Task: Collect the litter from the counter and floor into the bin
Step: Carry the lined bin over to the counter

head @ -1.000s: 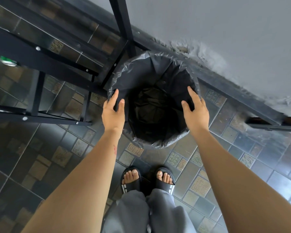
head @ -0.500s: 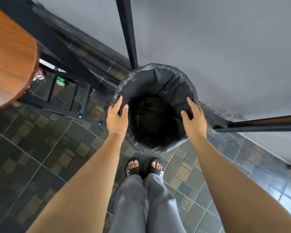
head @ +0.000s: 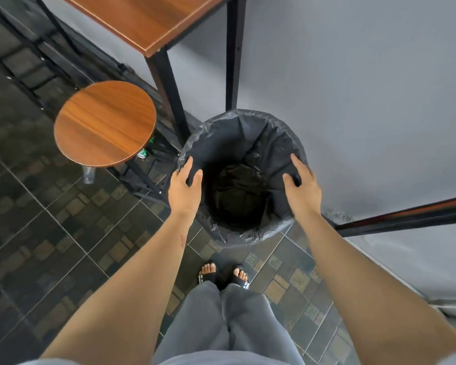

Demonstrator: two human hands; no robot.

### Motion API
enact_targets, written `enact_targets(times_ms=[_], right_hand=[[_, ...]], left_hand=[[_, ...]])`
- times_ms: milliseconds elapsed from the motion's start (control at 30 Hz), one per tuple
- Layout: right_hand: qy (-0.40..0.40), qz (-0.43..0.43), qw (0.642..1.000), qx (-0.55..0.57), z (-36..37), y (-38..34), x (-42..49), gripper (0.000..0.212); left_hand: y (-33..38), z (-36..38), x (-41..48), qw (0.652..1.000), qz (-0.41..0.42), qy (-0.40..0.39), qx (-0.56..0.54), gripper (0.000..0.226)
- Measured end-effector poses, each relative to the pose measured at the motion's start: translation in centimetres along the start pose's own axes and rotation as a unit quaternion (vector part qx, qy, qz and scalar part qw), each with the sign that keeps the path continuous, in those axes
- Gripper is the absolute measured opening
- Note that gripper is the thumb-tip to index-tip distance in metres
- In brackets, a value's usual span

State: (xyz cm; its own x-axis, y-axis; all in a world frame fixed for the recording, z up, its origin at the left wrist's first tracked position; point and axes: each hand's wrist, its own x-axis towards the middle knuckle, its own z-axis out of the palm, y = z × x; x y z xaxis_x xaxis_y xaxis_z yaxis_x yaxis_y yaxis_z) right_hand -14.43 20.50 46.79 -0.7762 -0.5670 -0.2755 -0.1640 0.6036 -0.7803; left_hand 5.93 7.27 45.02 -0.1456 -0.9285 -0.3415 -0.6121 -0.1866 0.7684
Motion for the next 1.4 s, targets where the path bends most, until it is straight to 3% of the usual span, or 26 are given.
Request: enact_targets(times_ms=[500, 1033, 1400], right_hand=[[-0.064, -0.093, 0.994, 0.000, 4.4, -6.5, -9.5, 0.050], [-0.161, -0.174, 0.971, 0.023, 23.9, -15.8, -24.3, 0.050], [-0.232, -0.232, 0.944, 0.043, 37.3, -26.3, -23.1, 0.050]], left_hand=[[-4.4, -13.1, -5.6, 0.987, 0.020, 0.101, -0.124, 0.043], [-18.7, -36.3, -6.6, 0.968, -0.009, 0.194, -0.162, 0.043], [-21.7, -47.9, 1.7, 0.945, -0.011, 0.272, -0.181, 0.042]])
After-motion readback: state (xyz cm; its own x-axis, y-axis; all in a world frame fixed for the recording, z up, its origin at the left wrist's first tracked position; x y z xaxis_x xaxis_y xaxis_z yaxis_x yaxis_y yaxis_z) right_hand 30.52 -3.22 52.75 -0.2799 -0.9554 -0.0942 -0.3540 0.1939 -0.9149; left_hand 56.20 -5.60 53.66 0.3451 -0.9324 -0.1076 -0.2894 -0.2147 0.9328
